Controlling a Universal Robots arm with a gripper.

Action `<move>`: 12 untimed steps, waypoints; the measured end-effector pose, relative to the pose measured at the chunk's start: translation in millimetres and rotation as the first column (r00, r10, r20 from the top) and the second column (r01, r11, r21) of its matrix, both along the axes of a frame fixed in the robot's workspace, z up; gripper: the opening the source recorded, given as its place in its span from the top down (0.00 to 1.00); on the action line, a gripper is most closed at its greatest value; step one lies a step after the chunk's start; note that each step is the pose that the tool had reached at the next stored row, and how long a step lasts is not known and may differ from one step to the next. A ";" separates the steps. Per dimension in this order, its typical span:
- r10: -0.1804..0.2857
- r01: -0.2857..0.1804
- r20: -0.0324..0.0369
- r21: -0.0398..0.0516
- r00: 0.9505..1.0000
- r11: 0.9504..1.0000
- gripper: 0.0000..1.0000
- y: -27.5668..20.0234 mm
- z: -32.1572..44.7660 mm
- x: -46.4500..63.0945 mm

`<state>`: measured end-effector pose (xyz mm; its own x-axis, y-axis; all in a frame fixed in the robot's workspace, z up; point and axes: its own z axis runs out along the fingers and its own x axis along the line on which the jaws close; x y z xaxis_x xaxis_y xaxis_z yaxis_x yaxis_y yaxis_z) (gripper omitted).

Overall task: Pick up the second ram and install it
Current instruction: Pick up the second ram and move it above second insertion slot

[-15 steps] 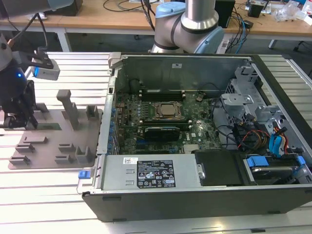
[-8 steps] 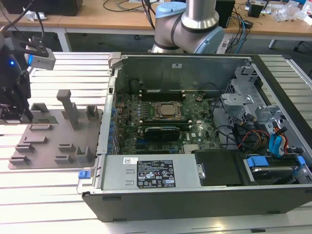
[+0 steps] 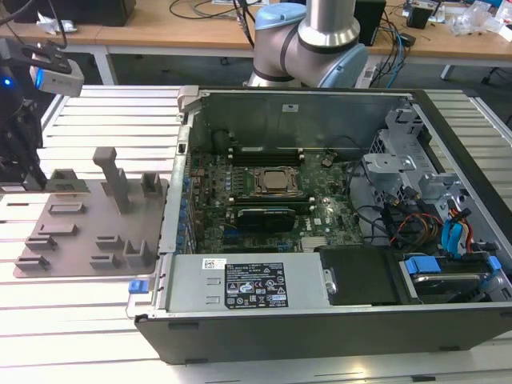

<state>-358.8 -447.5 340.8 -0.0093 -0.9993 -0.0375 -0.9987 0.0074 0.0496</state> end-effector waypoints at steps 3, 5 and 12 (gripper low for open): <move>0.000 0.000 0.000 0.001 1.000 1.000 0.87 0.0 10.1 0.0; 0.000 0.000 0.000 0.002 1.000 1.000 0.87 0.0 17.3 0.0; 0.000 0.000 0.000 0.016 1.000 1.000 0.87 0.0 47.2 0.0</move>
<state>-358.8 -447.5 387.9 -0.0093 -0.9985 -0.0539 -0.9987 0.0066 0.0498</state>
